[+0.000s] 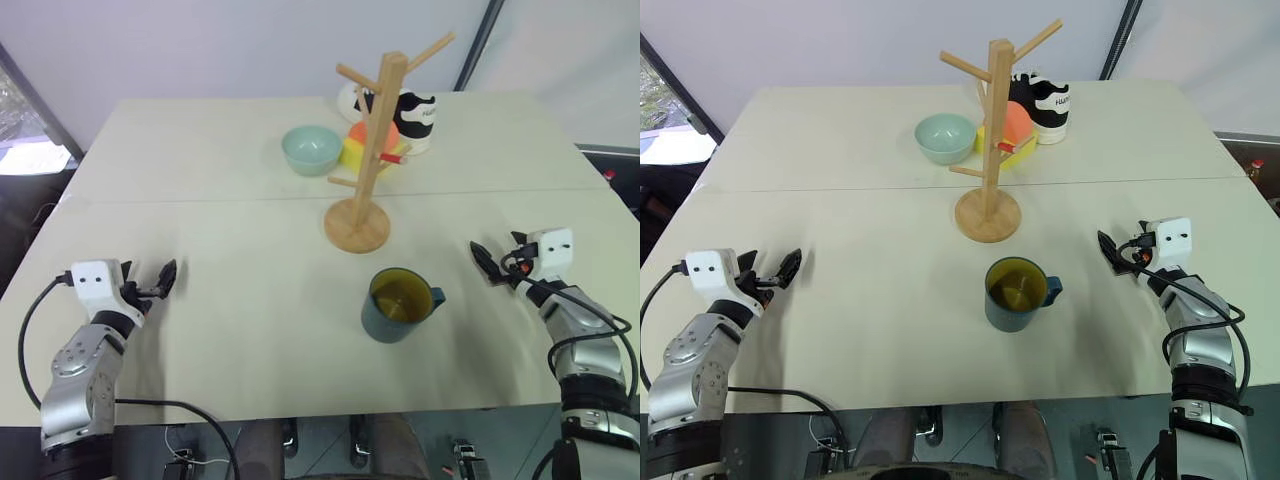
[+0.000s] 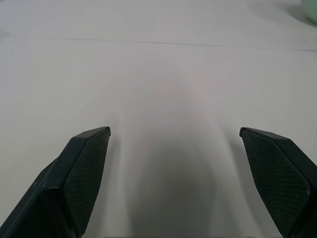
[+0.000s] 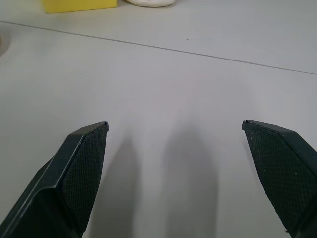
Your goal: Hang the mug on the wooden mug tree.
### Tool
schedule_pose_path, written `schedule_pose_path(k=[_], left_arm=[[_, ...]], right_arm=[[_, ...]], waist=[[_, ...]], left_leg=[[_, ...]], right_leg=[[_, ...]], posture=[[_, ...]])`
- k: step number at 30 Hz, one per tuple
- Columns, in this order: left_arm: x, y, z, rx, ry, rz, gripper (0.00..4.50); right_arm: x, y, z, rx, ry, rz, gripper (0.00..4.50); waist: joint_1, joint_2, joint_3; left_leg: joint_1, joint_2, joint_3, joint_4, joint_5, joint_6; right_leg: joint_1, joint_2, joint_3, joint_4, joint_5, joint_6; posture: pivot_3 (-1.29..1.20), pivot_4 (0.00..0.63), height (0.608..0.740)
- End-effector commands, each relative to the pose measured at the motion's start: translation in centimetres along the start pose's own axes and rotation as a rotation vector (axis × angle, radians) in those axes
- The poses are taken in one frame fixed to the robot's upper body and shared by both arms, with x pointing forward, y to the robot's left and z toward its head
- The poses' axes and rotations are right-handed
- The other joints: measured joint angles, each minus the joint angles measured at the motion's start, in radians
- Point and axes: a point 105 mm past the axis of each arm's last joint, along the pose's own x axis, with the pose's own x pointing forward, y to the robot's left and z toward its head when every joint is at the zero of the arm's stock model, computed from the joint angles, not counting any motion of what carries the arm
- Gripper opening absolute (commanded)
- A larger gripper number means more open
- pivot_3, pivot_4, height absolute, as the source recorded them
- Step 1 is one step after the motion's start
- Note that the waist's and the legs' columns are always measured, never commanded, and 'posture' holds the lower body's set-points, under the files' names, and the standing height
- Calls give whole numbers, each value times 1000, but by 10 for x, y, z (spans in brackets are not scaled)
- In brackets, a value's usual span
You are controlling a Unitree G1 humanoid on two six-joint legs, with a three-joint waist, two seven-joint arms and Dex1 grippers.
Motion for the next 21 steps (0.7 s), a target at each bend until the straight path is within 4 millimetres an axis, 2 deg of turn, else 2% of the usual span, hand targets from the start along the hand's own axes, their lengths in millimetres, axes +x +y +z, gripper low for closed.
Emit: schedule_pose_path(k=[1,5,8,14,18,21], left_arm=[[0,3,14,17,-40,-2,4500],[1,1,14,11,-41,-10,4500],[2,-7,15,6,-45,-53,4500],[4,-55,24,64,-72,-324,4500],[3,-94,26,113,-76,-556,4500],[0,-116,26,142,-69,-700,4500]], right_arm=[[-2,-8,16,-12,-63,-27,4486],[-3,-7,17,-13,-69,-28,4486],[-5,-7,19,-19,-74,-28,4486],[-24,2,32,-34,-108,7,4486],[-49,20,37,-59,-103,86,4486],[-67,37,35,-69,-84,152,4486]], waist=[[0,0,0],[1,0,0],[1,0,0],[4,0,0],[7,0,0],[5,0,0]], left_leg=[[0,0,0,-1,0,0],[0,0,0,-1,0,0],[0,0,0,-1,0,0],[0,0,0,-1,0,0],[0,0,0,-2,0,0],[0,0,0,-5,0,0]], right_leg=[[0,0,0,0,0,0],[0,0,0,0,0,0],[0,0,0,0,0,0],[0,0,0,0,0,0],[0,0,0,-1,0,0],[0,0,1,-3,0,0]], posture=[[0,150,732],[0,150,732],[0,150,732],[0,150,732],[0,150,732],[0,150,732]])
